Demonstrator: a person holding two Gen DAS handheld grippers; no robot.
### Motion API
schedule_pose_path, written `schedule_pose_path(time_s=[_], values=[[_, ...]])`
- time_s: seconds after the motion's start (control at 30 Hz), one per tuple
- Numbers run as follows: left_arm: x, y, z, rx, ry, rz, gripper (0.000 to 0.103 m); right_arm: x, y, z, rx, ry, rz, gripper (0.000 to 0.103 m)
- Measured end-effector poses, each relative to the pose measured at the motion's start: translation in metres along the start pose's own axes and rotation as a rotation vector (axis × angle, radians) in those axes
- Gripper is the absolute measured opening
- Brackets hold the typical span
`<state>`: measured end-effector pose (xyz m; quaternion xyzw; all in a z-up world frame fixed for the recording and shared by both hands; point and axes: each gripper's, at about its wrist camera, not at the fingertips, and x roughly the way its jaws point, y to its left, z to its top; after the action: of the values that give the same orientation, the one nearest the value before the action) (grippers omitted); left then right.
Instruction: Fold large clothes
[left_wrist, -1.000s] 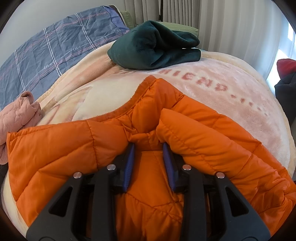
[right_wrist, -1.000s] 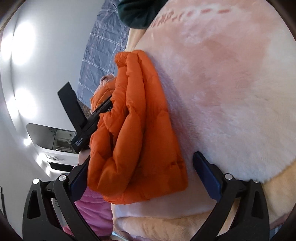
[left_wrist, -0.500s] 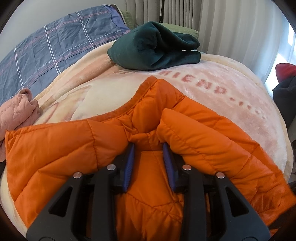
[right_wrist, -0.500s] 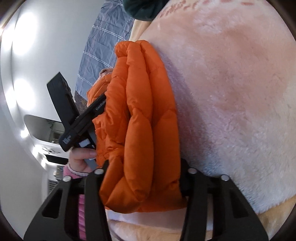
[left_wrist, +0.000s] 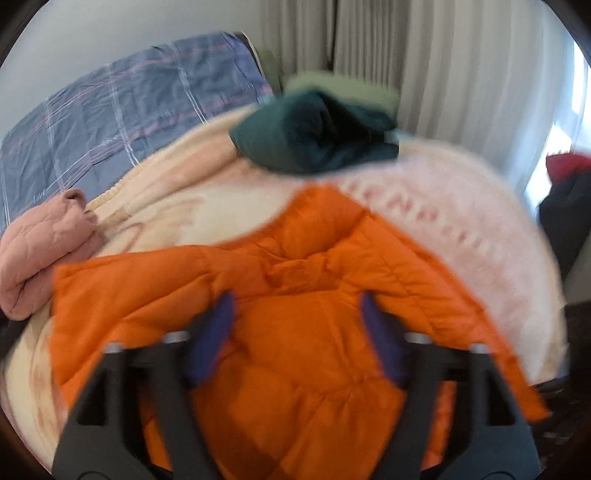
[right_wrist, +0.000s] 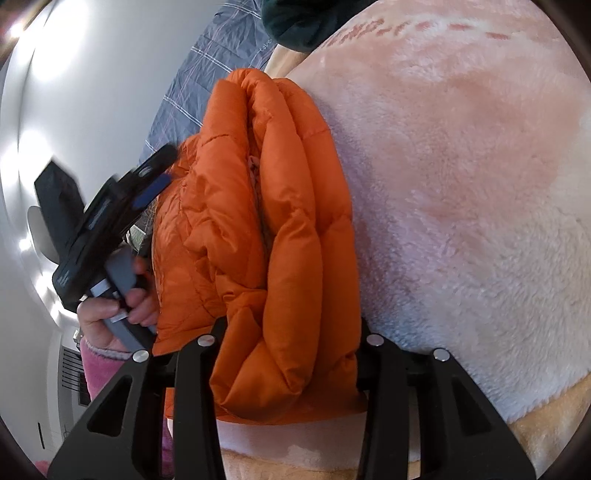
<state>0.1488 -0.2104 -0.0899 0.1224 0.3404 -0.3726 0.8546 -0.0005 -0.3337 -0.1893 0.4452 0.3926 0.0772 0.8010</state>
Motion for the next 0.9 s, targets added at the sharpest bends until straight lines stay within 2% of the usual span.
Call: schedule_pose_path(time_s=[0.13,0.2,0.27,0.37,0.57,0.63,0.73,0.77,0.8,0.9], values=[[-0.033,0.046,-0.010,-0.101,-0.050,0.093,0.094,0.000,-0.002,-0.001,-0.011,-0.004,0.000,0.040],[-0.038,0.083,-0.024,-0.200,-0.025,0.121,0.094,0.000,-0.001,-0.002,-0.021,-0.009,-0.005,0.040],[-0.037,0.113,-0.040,-0.325,0.009,0.104,0.096,0.000,0.001,-0.004,-0.030,-0.013,-0.013,0.041],[-0.029,0.150,-0.070,-0.577,0.045,-0.094,0.097,-0.002,0.002,-0.007,-0.046,-0.020,-0.037,0.042],[0.003,0.154,-0.086,-0.690,0.078,-0.287,0.099,-0.006,0.017,-0.017,-0.120,-0.067,-0.122,0.043],[0.007,0.154,-0.086,-0.693,0.077,-0.310,0.098,-0.007,0.022,-0.019,-0.143,-0.084,-0.149,0.043],[0.004,0.144,-0.076,-0.631,0.056,-0.309,0.072,-0.013,0.039,-0.027,-0.228,-0.138,-0.207,0.034],[-0.004,0.139,-0.070,-0.590,0.037,-0.300,0.058,-0.016,0.047,-0.030,-0.268,-0.159,-0.229,0.032],[-0.011,0.137,-0.066,-0.562,0.022,-0.293,0.050,-0.017,0.053,-0.033,-0.292,-0.172,-0.239,0.030],[-0.036,0.128,-0.047,-0.482,-0.038,-0.274,0.043,-0.025,0.067,-0.039,-0.350,-0.210,-0.236,0.027]])
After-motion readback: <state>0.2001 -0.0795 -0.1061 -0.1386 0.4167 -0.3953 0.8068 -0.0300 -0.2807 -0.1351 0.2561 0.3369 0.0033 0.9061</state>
